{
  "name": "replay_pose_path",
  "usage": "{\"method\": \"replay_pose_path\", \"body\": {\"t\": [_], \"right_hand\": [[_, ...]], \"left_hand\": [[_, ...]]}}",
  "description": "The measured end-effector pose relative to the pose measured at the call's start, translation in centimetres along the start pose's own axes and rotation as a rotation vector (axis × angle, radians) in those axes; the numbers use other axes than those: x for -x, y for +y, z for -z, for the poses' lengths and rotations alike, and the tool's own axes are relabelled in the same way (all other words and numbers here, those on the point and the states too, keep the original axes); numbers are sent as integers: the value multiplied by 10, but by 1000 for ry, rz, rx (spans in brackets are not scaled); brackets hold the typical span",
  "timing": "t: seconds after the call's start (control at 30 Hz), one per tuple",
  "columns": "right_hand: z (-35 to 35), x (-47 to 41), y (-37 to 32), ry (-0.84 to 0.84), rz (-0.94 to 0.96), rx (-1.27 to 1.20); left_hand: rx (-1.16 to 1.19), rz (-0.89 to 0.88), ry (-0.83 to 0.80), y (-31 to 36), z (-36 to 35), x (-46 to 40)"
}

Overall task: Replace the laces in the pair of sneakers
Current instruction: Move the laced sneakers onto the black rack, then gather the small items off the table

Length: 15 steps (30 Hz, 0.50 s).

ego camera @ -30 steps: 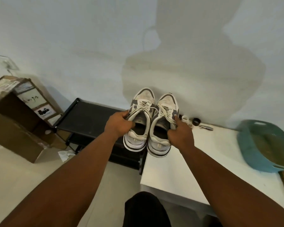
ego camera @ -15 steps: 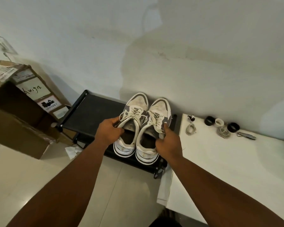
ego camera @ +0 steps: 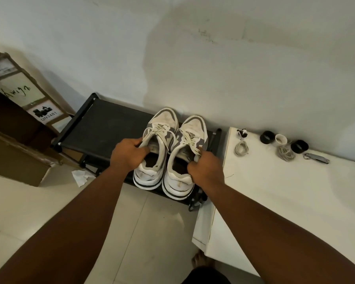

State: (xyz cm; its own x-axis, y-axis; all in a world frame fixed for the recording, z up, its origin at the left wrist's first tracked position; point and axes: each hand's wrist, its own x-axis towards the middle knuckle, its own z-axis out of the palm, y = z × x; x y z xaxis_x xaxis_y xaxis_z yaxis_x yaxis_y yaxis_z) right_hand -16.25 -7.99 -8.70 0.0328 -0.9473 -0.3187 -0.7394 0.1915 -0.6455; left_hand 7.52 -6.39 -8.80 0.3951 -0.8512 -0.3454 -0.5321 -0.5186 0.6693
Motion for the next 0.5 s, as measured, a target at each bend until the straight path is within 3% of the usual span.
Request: {"method": "replay_pose_path", "body": {"t": [0.2,0.27,0.37,0.43,0.5], "right_hand": [[16,2,2,-133,38,-8],[28,8,2,-208,18,-70],[47,17,4,-167,61,-85],[65,22,5,-71,100,-94],[86,22,5,5,118,-114]], "left_hand": [[275,63,-146,7,4,12],[303,88,-124,19,3,21],[-18,91,127,45,-6,30],[-177,-38,335,77,-16,48],[-258,-181,422,110,-29,65]]}}
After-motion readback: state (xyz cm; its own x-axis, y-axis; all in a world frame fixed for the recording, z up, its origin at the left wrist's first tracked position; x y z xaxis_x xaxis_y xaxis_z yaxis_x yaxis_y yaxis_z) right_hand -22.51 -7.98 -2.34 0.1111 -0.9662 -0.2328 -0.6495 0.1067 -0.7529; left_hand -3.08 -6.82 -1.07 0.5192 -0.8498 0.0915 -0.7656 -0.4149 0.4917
